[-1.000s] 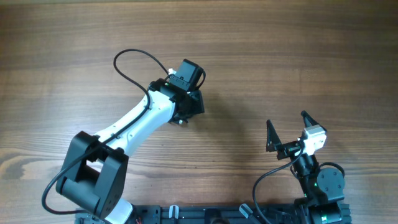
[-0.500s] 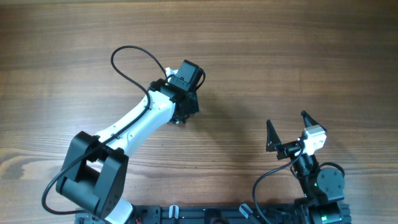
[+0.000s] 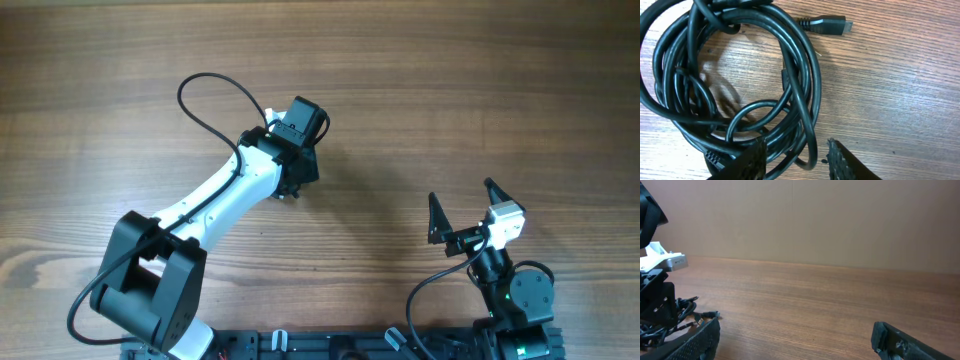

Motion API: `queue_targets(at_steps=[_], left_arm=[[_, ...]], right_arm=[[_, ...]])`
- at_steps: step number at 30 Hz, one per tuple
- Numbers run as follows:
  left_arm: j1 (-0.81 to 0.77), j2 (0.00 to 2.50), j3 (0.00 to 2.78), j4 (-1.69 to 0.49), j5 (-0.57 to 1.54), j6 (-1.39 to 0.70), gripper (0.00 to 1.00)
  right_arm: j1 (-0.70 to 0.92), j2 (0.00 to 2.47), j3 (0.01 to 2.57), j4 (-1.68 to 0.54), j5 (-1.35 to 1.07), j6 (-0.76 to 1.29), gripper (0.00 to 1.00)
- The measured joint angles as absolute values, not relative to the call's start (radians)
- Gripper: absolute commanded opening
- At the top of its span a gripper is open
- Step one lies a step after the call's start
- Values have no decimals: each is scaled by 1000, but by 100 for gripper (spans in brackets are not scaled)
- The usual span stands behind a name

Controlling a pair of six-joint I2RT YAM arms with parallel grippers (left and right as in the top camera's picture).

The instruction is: Untangle cables

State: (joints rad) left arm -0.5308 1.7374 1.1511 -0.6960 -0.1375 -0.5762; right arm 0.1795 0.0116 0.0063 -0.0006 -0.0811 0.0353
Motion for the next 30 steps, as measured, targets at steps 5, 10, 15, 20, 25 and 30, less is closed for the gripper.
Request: queue_targets(at_steps=[5,10,15,20,25,30], left_arm=[[-530,1737,1151,-730,-138,-468,49],[-530,1737,1151,-771,-138,-352,47],[-530,1737,1151,-778,-138,-287,32],[-530,1737,1151,-778,-146,-274,24],[-530,1737,1151,-759,-146,-274,20],[-530,1737,1147,-736,-146,-274,20]], right_arm=[[179,12,6,-1,-81,35,100],[179,12,6,-1,-81,35,100],[179,12,6,-1,-81,35,100],[179,12,6,-1,-81,35,100],[179,12,6,-1,-81,35,100],[179,12,6,-1,-81,35,100]])
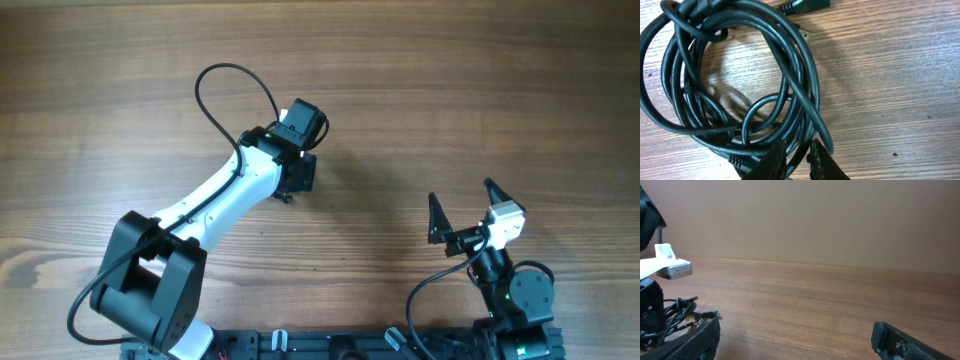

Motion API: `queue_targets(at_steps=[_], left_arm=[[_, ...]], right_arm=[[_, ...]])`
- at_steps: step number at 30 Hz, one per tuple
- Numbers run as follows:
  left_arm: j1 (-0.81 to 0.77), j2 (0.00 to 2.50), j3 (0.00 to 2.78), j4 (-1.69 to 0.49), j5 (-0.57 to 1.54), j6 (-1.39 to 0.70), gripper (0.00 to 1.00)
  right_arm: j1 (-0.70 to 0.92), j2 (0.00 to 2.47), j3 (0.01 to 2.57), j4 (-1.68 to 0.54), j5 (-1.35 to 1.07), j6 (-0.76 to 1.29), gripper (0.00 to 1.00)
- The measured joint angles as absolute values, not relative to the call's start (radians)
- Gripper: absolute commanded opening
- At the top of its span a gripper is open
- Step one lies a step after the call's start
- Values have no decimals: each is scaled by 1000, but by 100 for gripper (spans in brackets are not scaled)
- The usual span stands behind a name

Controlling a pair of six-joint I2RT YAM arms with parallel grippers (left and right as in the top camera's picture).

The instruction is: Untangle cables

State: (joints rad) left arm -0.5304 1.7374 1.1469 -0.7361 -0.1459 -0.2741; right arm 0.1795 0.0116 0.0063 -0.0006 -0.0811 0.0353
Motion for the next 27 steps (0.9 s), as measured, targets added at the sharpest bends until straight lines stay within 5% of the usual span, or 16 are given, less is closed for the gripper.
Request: queue_targets(at_steps=[4,6,16,27], left_arm=[[-532,1737,1083,-670,-157,-274,18],[-532,1737,1078,-662,-164,-274,4],[-509,1685,1113,-756,-150,-358,4],[-90,1423,1159,-825,875,-354,4]], right_arm=[[179,12,6,-1,-81,35,100],[179,12,6,-1,-81,35,100],[179,12,6,-1,-81,35,100],[179,12,6,13,-131,110,100]])
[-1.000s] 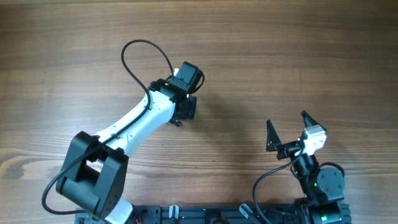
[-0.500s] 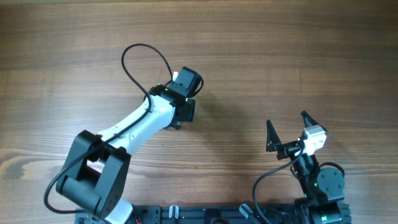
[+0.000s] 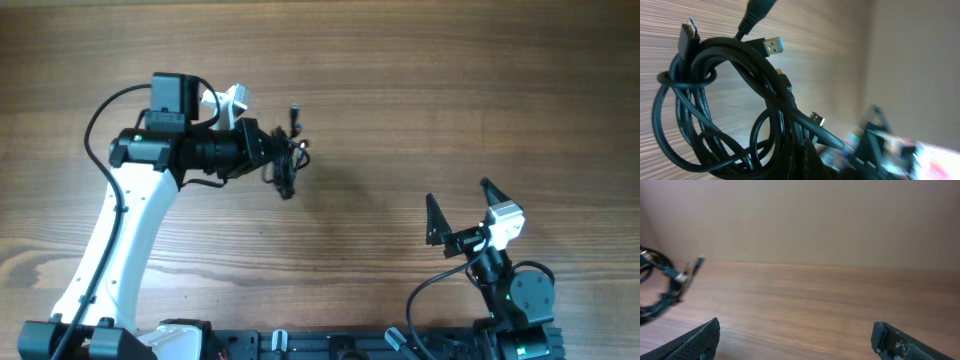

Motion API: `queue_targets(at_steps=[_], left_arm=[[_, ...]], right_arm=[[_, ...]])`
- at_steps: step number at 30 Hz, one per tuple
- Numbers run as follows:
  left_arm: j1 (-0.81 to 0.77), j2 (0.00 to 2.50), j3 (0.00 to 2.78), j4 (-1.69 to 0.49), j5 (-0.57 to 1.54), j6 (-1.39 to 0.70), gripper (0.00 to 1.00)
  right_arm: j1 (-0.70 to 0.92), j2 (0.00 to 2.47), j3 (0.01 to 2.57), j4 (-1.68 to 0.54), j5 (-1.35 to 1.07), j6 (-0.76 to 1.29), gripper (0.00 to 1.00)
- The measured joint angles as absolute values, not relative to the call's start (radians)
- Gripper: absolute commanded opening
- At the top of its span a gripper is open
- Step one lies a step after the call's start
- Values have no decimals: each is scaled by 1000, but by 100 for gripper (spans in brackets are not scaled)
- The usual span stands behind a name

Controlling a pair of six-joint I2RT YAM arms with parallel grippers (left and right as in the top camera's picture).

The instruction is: Untangle cables

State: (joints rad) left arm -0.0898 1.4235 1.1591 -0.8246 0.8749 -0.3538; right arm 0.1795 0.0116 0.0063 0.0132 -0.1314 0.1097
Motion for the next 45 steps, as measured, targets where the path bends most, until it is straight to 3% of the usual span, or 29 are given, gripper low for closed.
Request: queue_targets(at_steps=[6,9,13,15,16,17,20,23,25,27,33,39,45], left_arm=[[-79,1423,1159,-825,1219,-238,4],[-79,1423,1159,-822,1295,-206,4],[-79,1423,1159,-823,1360,-196,4],[-78,1423,1159,-825,1370,-196,4],[-78,1423,1159,-824,1370,-187,5],[-78,1423,1159,-825,1369,-149,4],[-78,1423,1159,-850,1359,42,4],[-86,1423,1162,-937,1288,282,4],[-139,1423,1164,-1058,1217,546,4],[-200,1423,1165,-1088,1176,650,4],[-353,1443,1165,-1093,1059,761,4],[-365,1444,1165,-1093,1034,781,4],[-365,1444,1164,-1137,1005,850,4]], right_arm=[[179,22,62,38,-331,322,100],[179,123,297,-140,-428,349,100],[179,471,730,-483,-565,346,100],[178,593,819,-545,-621,355,100],[178,649,854,-546,-661,367,93],[178,733,883,-519,-745,379,87],[178,846,884,-500,-968,372,86],[178,932,884,-516,-1073,362,78],[178,984,884,-521,-1104,359,70],[209,1007,884,-522,-1106,354,59],[339,1023,884,-539,-986,413,52],[386,1036,884,-539,-712,642,52],[386,1102,884,-543,-638,737,52]])
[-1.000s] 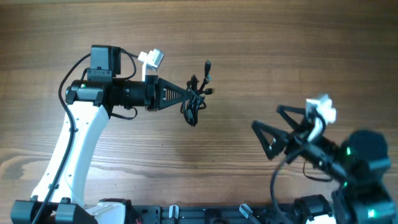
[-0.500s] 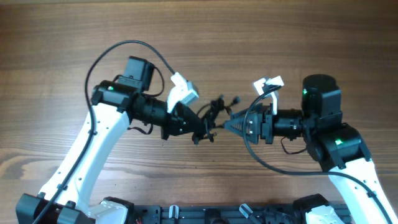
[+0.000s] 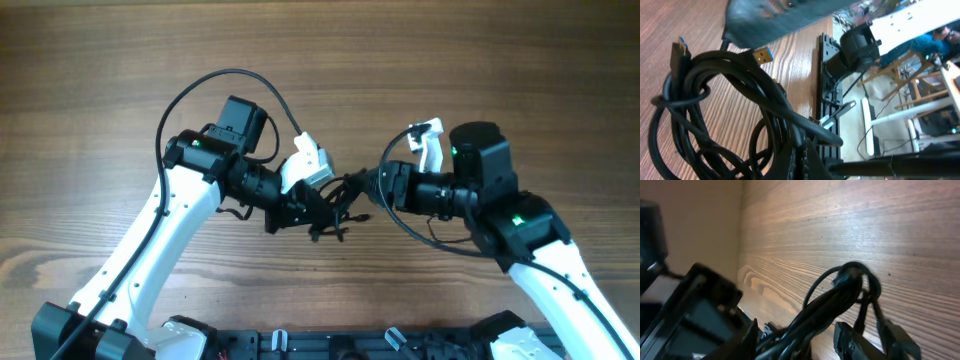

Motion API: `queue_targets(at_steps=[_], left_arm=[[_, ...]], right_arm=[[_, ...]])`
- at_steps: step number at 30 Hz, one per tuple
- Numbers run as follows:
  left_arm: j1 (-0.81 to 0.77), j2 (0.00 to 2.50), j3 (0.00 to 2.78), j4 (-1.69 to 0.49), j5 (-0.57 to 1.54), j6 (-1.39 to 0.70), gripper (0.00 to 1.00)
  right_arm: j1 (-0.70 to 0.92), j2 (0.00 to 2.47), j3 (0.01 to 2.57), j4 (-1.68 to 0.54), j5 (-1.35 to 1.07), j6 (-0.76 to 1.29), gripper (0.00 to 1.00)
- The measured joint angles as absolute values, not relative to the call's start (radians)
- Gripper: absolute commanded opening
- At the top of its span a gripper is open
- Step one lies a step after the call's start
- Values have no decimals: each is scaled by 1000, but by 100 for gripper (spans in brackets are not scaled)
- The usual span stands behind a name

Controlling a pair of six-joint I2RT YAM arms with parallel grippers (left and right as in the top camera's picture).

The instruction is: Untangle cables

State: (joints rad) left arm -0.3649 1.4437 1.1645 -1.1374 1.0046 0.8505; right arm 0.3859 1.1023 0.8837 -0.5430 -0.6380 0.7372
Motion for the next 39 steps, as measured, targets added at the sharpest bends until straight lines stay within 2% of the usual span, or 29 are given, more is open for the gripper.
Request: queue_targets(at_steps=[3,4,5,6,8,15,16,18,19,23,27,30,32,37,38,39], left_arm=[[-365,1444,1165,-1142,1000,890,4],[-367,1444,1165,-1142,998,898,4],[-374,1444,1165,-1142,994,905,4],[-384,1445,1164,-1142,992,908,4],[-409,1448,1165,-1141,991,912,4],[-425,1451,1164,-1142,944,915,5],[-425,1453,1164,-1144,934,915,21],[-426,1455,1164,-1153,922,912,92],[-426,1455,1164,-1157,920,903,100],[-419,1455,1164,-1121,913,808,100],[-337,1455,1165,-998,926,553,98],[-177,1455,1166,-903,976,392,93],[-119,1455,1166,-897,997,341,86],[-145,1455,1166,-897,1019,307,73],[-156,1455,1166,-897,1019,307,68],[-171,1455,1166,-897,1019,304,52]], right_arm=[[386,1153,884,-548,-654,827,51],[386,1170,884,-548,-665,867,48],[386,1191,884,-548,-682,913,41],[386,1209,884,-546,-700,943,24],[386,1222,884,-546,-712,965,4],[390,1223,884,-535,-699,889,4],[392,1223,884,-530,-691,853,4],[395,1223,883,-499,-688,760,4],[394,1224,883,-457,-690,718,4],[380,1226,883,-371,-738,625,4],[325,1227,883,-358,-862,454,4],[264,1227,883,-363,-969,422,4],[236,1227,883,-365,-1058,421,4],[237,1227,883,-364,-1127,423,6],[237,1227,883,-364,-1131,427,6],[237,1227,883,-364,-1131,433,6]])
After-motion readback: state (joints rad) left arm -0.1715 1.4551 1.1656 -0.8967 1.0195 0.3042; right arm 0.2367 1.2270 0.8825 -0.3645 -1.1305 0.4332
